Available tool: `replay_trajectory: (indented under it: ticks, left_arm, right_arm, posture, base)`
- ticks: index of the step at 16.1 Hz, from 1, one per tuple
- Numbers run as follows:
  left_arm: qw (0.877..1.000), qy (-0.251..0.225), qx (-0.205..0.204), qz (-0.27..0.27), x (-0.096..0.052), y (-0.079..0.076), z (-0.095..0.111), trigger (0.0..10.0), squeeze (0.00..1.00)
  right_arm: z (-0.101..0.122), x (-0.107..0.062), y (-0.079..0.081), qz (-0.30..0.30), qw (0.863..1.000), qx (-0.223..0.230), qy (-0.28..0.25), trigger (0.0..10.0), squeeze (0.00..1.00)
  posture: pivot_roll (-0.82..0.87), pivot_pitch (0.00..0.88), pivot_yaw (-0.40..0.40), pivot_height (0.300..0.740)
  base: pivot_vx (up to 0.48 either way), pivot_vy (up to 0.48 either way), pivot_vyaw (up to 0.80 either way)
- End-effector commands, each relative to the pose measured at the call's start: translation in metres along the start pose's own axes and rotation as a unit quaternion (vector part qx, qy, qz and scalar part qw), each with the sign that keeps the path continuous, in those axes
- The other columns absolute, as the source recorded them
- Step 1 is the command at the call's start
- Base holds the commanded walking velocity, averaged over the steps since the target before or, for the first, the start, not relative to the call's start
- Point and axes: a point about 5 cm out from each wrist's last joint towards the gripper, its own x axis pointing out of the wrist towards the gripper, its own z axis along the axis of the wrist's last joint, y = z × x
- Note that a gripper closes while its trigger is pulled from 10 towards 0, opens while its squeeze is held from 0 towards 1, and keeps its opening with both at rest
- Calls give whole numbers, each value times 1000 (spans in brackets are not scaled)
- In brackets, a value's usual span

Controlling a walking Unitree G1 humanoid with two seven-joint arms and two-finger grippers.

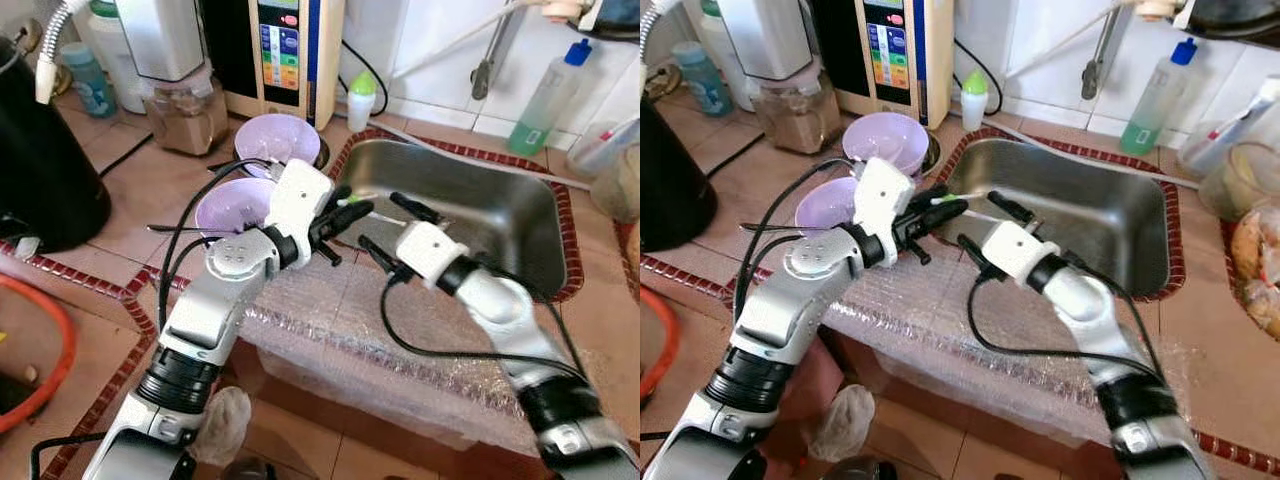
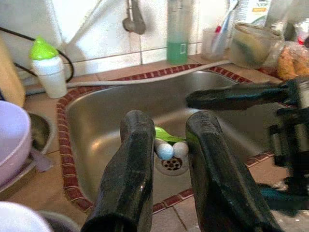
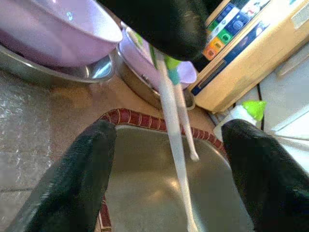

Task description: Kitchen organization

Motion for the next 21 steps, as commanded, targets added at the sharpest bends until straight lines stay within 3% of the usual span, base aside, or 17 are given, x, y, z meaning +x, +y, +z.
replay_trajectory:
  ticks: [1, 8, 16, 21]
  left_arm:
    - [1000, -5, 9, -13, 2, -5, 6, 0, 0]
    - [1000, -2, 17, -8, 0, -3, 5, 392, 0]
    - [1000, -2, 14, -12, 4, -6, 4, 627, 0]
    - [1000, -2, 14, -10, 3, -6, 4, 902, 0]
  right_arm:
    - [0, 5, -3, -7, 1000, -12, 3, 0, 0]
    - [-12, 5, -15, -64, 997, 36, 37, 0, 0]
    - [-14, 3, -8, -43, 997, 44, 36, 0, 0]
    - [-5, 10, -2, -12, 999, 50, 3, 0, 0]
  posture:
    - [-18, 22, 2, 740]
    - [-18, 17, -3, 740]
    - [-28, 14, -4, 740]
    - [-25, 8, -10, 740]
  base:
    - [0, 0, 0]
    - [0, 0, 0]
    - [0, 0, 0]
    - [0, 0, 0]
